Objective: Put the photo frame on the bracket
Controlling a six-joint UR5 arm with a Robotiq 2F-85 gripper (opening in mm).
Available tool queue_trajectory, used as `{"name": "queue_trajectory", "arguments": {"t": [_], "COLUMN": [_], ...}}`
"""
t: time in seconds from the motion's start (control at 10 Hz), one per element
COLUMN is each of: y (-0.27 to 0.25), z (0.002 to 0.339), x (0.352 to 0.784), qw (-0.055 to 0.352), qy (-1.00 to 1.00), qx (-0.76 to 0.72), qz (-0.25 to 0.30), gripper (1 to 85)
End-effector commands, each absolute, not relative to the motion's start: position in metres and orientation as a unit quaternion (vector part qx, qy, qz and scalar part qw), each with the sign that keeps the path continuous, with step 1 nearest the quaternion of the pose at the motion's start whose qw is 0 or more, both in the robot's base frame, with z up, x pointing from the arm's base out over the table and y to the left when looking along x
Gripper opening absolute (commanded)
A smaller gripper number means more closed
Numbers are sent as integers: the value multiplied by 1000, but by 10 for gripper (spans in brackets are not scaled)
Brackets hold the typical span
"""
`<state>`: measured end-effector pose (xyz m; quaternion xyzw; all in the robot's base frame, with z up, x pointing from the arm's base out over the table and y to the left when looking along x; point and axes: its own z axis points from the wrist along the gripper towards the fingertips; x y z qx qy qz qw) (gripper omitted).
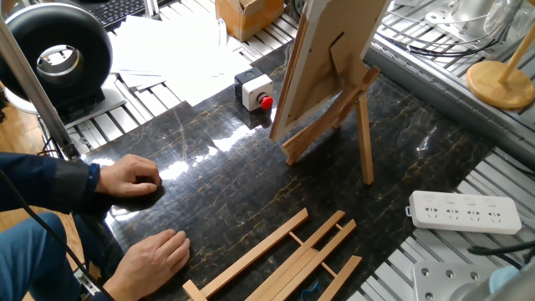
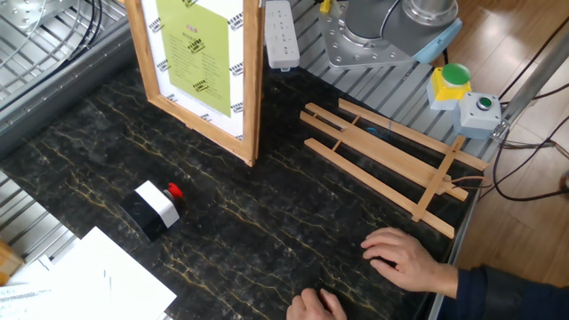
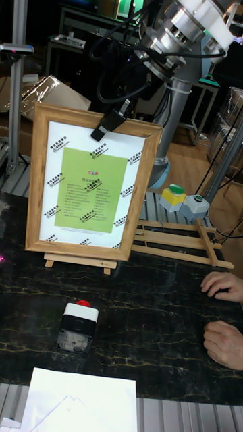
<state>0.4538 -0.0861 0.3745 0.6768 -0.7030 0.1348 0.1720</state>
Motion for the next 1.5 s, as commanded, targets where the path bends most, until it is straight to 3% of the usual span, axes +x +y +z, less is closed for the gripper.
{"name": "queue_trajectory", "arguments": {"t": [0.0, 1.4], "y": [-83, -81], "z": [372, 359], "x": [445, 430], "qw": [167, 141], "qy": [-703, -707], "qx": [677, 676], "qz": [136, 151], "gripper": [10, 10]}}
